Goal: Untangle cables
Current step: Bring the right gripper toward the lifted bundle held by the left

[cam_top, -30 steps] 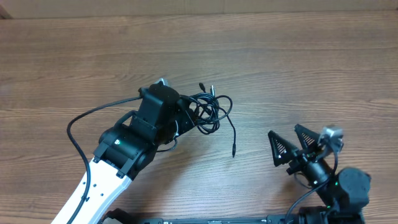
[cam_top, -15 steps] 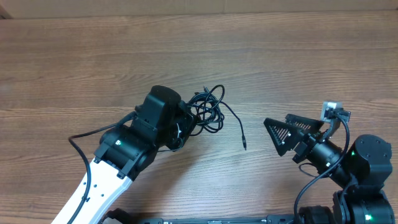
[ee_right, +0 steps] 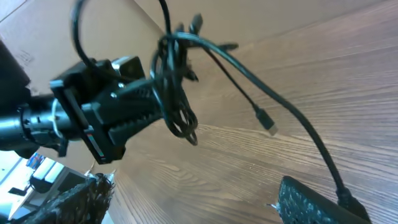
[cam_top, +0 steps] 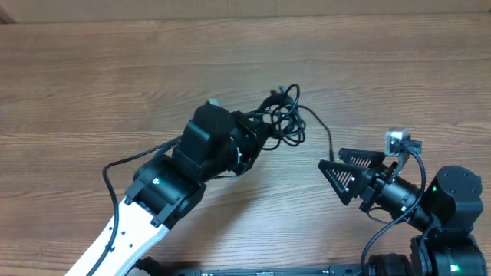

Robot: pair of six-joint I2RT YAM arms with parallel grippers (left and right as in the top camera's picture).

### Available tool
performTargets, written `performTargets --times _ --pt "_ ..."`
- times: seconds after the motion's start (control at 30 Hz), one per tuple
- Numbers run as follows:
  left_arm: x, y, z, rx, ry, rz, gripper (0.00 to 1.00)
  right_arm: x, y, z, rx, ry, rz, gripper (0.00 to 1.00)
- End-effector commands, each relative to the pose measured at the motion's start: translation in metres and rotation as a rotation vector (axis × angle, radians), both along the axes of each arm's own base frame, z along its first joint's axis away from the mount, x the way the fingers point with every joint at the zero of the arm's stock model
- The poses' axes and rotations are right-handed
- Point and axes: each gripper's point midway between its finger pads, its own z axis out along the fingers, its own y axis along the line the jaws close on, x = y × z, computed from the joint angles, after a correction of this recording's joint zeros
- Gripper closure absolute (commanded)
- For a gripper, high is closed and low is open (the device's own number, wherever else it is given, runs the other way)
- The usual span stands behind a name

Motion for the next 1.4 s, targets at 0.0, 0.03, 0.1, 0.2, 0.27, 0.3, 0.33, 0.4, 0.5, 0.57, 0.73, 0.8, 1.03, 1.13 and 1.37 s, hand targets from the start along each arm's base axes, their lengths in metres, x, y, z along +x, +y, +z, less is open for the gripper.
performTargets --times 0.0,0.03,0.1,0.2,0.27,0.3,0.33,0.4,0.5,0.57,0.73,0.8,1.03,1.13,1.37 --pt "-0.004 -0.014 0.015 -0.063 -0.013 -0.017 0.96 -0.001 0.000 0.009 -0.010 -0.042 0.003 0.20" --pt "-0.005 -0.017 0.014 -0.064 -0.012 -0.025 0.96 0.002 -0.002 0.009 -0.007 -0.034 -0.018 0.25" --pt "-0.008 -0.026 0.007 -0.073 0.031 -0.029 0.96 0.004 -0.005 0.008 0.013 -0.004 -0.046 0.26" --pt "-0.009 -0.040 0.002 -0.086 0.044 -0.047 0.96 0.005 -0.005 0.008 0.013 -0.003 -0.046 0.28" --pt "-0.009 -0.049 0.003 -0.098 0.032 -0.067 0.96 0.005 -0.005 0.008 0.013 -0.003 -0.046 0.30" --pt "-0.009 -0.055 0.004 -0.106 0.026 -0.079 0.96 0.004 -0.005 0.008 0.012 -0.002 -0.046 0.31" --pt "-0.009 -0.059 0.005 -0.115 0.018 -0.088 0.96 0.004 -0.005 0.007 0.011 -0.001 -0.046 0.32" --pt "-0.009 -0.065 0.007 -0.127 0.007 -0.100 0.96 0.005 -0.005 0.007 0.008 -0.003 -0.047 0.42" --pt "-0.014 -0.071 0.010 -0.138 -0.001 -0.120 0.96 0.008 -0.008 0.004 -0.002 0.006 -0.075 0.52" --pt "-0.019 -0.078 0.016 -0.159 -0.012 -0.150 0.96 0.014 -0.015 -0.003 -0.018 0.032 -0.128 0.59" --pt "-0.039 -0.090 0.011 -0.145 0.006 -0.215 0.96 0.023 -0.021 -0.012 -0.034 0.072 -0.172 0.77" --pt "-0.049 -0.096 0.010 -0.132 0.000 -0.251 0.96 0.026 -0.024 -0.016 -0.033 0.093 -0.190 0.86" --pt "-0.062 -0.103 0.008 -0.116 -0.012 -0.310 0.96 0.037 -0.046 -0.038 -0.042 0.217 -0.356 0.96" --pt "-0.063 -0.102 0.005 -0.101 -0.006 -0.317 0.96 0.037 -0.046 -0.038 -0.043 0.218 -0.358 0.96" --pt "-0.067 -0.102 0.004 -0.104 0.005 -0.334 0.96 0.038 -0.073 -0.061 -0.127 0.287 -0.517 0.96"
